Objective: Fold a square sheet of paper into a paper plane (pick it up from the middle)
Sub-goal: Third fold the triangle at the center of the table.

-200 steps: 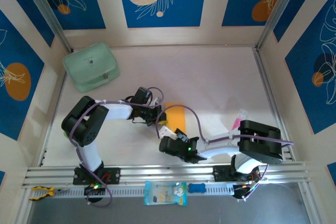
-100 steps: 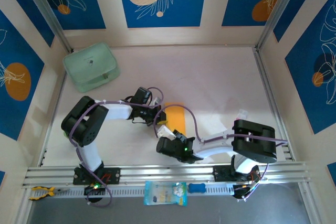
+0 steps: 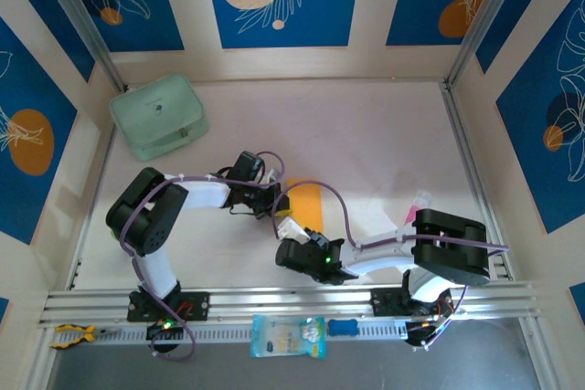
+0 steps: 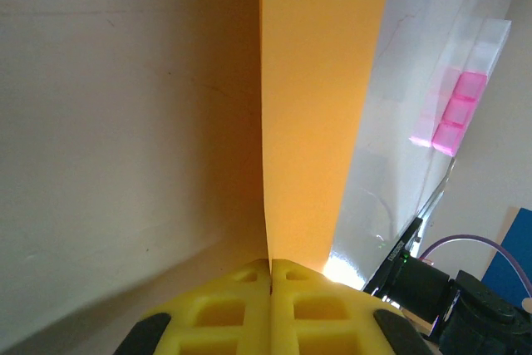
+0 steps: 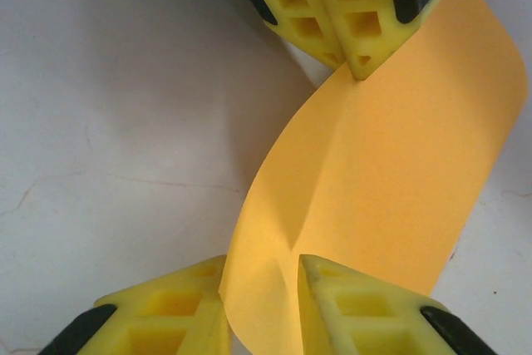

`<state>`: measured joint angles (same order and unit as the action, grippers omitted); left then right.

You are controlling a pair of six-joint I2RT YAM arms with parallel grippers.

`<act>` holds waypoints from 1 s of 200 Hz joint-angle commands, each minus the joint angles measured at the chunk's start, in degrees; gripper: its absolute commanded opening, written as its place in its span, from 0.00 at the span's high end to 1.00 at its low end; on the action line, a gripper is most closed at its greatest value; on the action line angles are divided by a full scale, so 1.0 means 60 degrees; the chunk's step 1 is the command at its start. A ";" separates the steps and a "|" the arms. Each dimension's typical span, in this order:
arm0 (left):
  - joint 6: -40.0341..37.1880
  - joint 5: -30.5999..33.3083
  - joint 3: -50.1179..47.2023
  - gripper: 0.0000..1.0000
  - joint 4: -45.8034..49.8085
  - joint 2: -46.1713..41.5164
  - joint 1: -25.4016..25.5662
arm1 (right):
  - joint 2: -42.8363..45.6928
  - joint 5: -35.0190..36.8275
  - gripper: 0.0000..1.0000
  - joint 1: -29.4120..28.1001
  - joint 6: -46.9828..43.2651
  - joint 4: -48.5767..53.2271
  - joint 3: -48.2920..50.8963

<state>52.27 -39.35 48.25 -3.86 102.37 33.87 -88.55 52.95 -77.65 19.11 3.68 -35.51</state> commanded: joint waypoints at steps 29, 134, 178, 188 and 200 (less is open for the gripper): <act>0.0034 0.0055 -0.0073 0.98 0.0068 -0.0259 -0.0089 | 0.0435 -0.0042 0.83 0.0098 0.0242 -0.0174 0.0171; -0.1384 0.2224 0.0408 0.47 0.2783 -0.1841 -0.0393 | 0.2260 -0.5820 0.93 0.2613 0.0790 -0.1650 0.1354; -0.1912 0.2462 0.0875 0.47 0.3620 -0.2250 -0.0466 | 0.2703 -0.9028 0.93 0.4295 0.1295 -0.2247 0.1520; -0.1970 0.2430 0.0971 0.48 0.3686 -0.2273 -0.0469 | 0.2693 -0.9479 0.93 0.4535 0.1462 -0.2296 0.1469; -0.2003 0.2428 0.1024 0.50 0.3747 -0.2321 -0.0484 | 0.2611 -1.0017 0.93 0.4790 0.1739 -0.2455 0.1450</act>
<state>42.83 -25.82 52.47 14.59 89.86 31.55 -73.28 5.74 -51.40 25.67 -8.10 -26.98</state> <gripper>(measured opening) 0.514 0.071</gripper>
